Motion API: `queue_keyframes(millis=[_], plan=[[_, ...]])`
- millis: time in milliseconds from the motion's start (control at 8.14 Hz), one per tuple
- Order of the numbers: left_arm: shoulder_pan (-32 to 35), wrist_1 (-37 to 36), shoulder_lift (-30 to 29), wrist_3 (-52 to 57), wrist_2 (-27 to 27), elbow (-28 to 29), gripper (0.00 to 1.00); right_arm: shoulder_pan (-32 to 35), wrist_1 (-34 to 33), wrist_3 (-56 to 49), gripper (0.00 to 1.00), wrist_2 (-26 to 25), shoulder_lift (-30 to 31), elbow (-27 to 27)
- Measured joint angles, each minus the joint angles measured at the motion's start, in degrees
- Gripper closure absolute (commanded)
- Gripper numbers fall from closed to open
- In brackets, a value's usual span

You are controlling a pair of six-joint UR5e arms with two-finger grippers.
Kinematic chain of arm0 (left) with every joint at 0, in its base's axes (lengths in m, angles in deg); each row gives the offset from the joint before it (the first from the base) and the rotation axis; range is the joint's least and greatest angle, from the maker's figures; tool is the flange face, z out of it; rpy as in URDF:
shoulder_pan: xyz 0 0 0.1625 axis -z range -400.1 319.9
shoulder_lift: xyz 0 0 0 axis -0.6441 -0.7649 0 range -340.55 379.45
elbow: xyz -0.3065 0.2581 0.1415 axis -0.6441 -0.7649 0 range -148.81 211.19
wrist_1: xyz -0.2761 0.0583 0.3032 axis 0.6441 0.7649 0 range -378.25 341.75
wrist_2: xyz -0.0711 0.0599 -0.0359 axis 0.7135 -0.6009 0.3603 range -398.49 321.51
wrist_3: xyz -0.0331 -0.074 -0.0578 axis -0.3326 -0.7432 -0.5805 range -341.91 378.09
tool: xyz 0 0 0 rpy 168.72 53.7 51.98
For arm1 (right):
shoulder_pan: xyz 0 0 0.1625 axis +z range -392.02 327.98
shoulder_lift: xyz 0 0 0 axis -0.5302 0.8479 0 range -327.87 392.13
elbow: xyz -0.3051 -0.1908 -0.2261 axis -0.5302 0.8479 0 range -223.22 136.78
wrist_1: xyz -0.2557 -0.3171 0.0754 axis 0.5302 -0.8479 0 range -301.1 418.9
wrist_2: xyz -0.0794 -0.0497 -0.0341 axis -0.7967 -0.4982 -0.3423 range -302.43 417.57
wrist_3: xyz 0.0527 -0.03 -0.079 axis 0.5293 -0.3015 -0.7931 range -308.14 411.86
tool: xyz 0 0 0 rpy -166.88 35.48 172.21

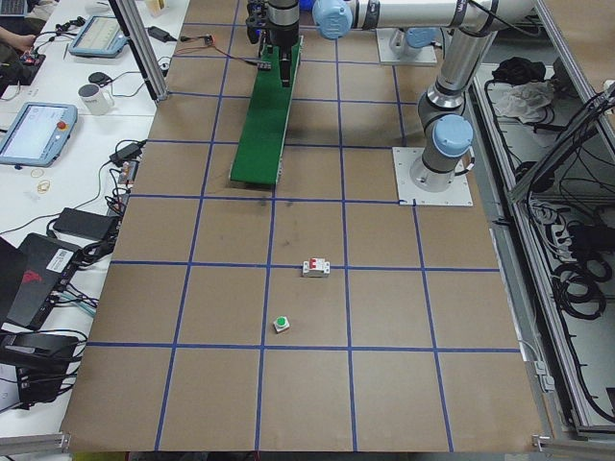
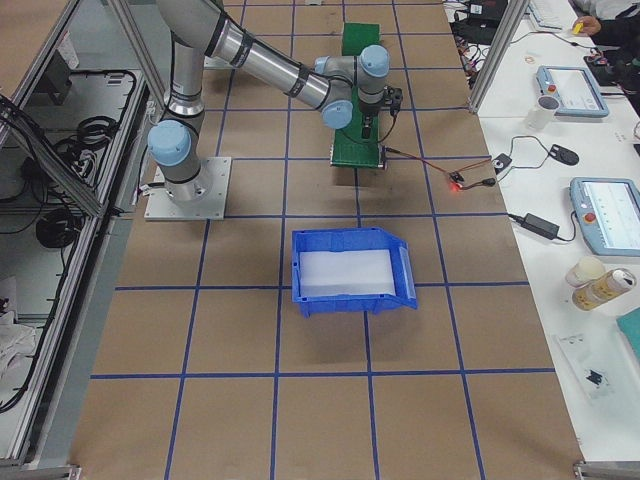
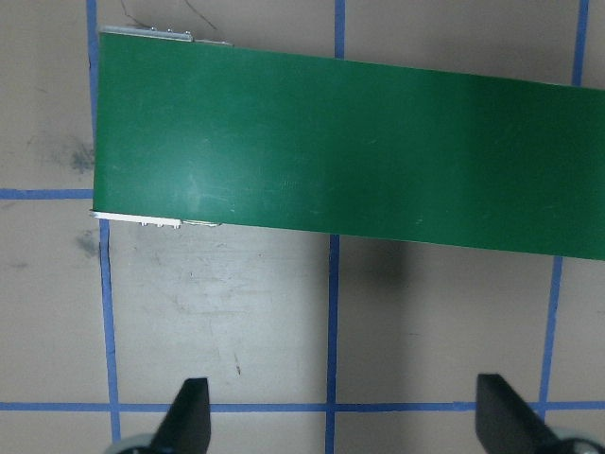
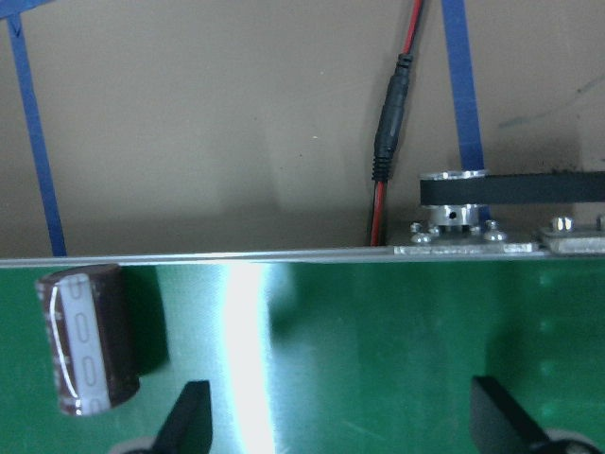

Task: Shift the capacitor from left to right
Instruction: 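Move the right gripper down onto the capacitor at the belt's end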

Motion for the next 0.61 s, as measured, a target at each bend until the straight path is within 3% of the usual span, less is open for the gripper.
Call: queue_keyframes(millis=[368,614], plan=[[0.0,0.0,-0.1,0.0,0.0,0.0,0.0,1.3,-0.4,3.0,0.08,0.3,-0.3,1.1],[0.0,0.0,-0.1,0.0,0.0,0.0,0.0,2.2,-1.0,3.7,0.17,0.0,-0.7,1.1]])
